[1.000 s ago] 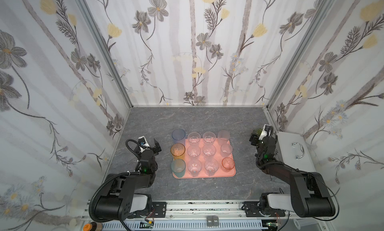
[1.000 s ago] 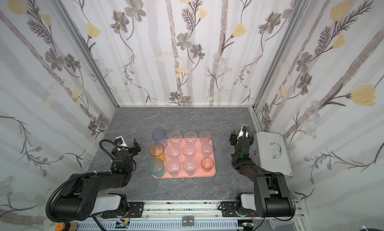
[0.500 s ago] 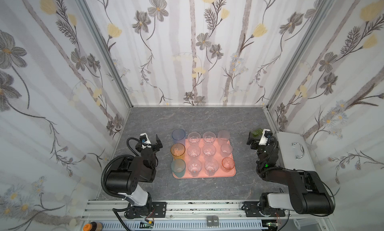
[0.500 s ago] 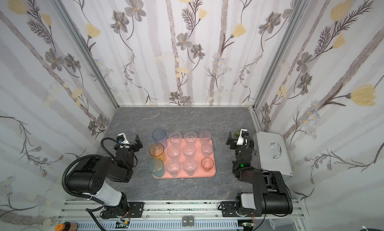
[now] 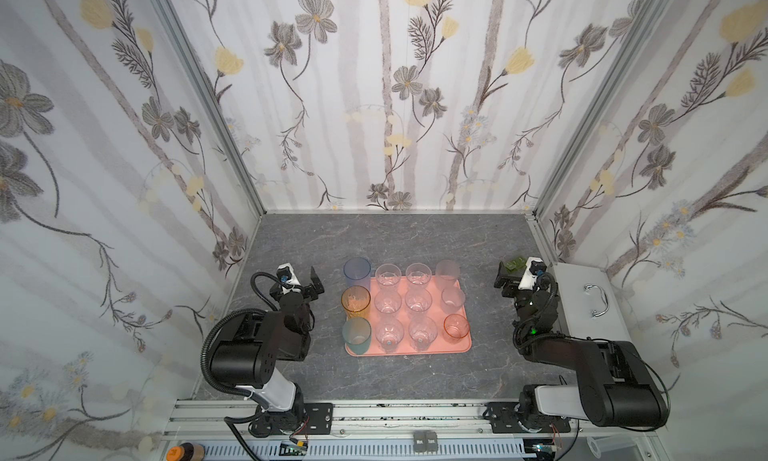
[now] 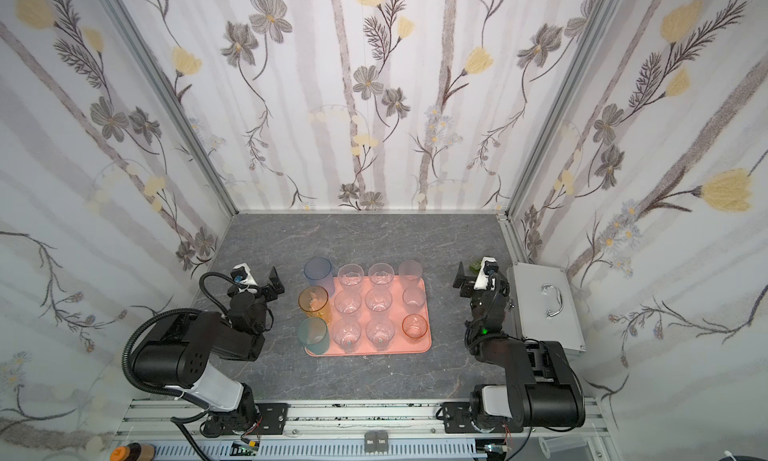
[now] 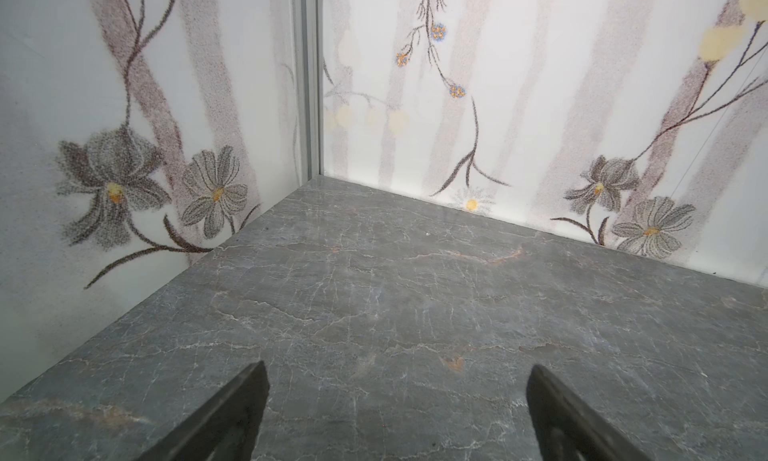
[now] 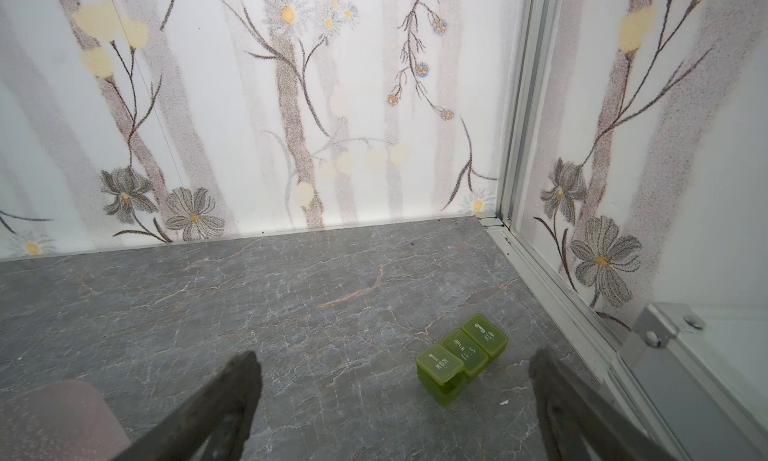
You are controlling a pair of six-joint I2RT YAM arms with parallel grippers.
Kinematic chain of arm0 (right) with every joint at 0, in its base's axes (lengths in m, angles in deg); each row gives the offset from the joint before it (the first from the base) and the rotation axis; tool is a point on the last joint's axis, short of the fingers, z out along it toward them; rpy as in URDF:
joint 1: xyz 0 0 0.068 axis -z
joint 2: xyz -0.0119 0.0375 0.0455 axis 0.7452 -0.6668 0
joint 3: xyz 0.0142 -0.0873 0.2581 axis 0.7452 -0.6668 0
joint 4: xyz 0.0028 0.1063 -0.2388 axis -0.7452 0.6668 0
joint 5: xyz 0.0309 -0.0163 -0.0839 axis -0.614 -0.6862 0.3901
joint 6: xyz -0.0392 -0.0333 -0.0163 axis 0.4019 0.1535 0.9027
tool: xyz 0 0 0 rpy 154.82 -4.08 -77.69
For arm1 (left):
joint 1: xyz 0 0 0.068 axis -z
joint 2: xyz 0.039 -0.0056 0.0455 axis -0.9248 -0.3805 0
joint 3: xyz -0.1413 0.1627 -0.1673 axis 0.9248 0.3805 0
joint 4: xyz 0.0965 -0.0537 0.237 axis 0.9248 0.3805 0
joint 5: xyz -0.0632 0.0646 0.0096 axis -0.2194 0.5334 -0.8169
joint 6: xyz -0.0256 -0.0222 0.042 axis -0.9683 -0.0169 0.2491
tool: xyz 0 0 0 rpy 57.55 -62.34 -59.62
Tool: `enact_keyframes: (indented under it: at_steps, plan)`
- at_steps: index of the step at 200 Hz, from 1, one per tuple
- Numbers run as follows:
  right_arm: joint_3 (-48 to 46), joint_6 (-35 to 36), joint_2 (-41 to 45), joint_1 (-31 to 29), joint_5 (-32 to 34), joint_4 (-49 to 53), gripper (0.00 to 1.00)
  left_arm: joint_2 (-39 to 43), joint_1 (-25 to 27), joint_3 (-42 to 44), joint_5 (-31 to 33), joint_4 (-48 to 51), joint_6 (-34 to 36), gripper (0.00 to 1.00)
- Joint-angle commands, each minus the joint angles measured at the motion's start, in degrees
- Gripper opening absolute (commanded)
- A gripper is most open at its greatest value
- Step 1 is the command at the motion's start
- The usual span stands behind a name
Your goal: Place the glasses into the tray
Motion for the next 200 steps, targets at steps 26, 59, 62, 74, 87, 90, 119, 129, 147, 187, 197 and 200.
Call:
enact_keyframes:
  at_steps: [26, 59, 62, 74, 87, 90, 119, 129, 147, 187, 197, 200]
  plan:
    - [-0.2, 1.0, 0.0, -0.1, -0.7, -3.3, 1.0, 0.3, 0.0, -0.3, 0.1, -0.6, -0.4, 1.0]
    - [-0.2, 1.1, 0.0, -0.2, -0.8, -3.3, 1.0, 0.2, 0.1, -0.3, 0.3, -0.5, -0.2, 1.0]
    - [-0.2, 1.1, 0.0, -0.1, -0.8, -3.3, 1.0, 0.2, 0.1, -0.3, 0.4, -0.6, -0.2, 1.0]
    - [-0.1, 1.2, 0.0, -0.2, -0.7, -3.4, 1.0, 0.2, 0.1, -0.3, 0.3, -0.5, -0.2, 1.0]
    - [-0.2, 1.2, 0.0, -0.2, -0.6, -3.4, 1.0, 0.2, 0.0, -0.4, 0.3, -0.5, -0.2, 1.0]
    - [-0.2, 1.2, 0.0, -0.2, -0.6, -3.4, 1.0, 0.2, 0.1, -0.3, 0.4, -0.6, -0.2, 1.0]
    - [-0.2, 1.2, 0.0, -0.2, -0.7, -3.5, 1.0, 0.1, 0.7, -0.4, 1.0, -0.6, 0.3, 1.0]
    - [-0.3, 1.1, 0.0, -0.2, -0.7, -3.5, 1.0, 0.1, 0.8, -0.5, 1.3, -0.5, 0.4, 1.0]
    - [-0.3, 1.1, -0.1, -0.3, -0.7, -3.7, 1.0, 0.1, 1.0, -0.6, 1.4, -0.5, 0.6, 1.0]
    - [-0.3, 1.2, -0.1, -0.3, -0.7, -3.7, 1.0, 0.0, 1.0, -0.5, 1.5, -0.5, 0.6, 1.0]
    - [-0.3, 1.2, -0.1, -0.3, -0.6, -3.7, 1.0, 0.1, 1.0, -0.5, 1.4, -0.5, 0.6, 1.0]
    - [-0.3, 1.3, -0.1, -0.3, -0.6, -3.7, 1.0, 0.1, 1.0, -0.6, 1.4, -0.5, 0.7, 1.0]
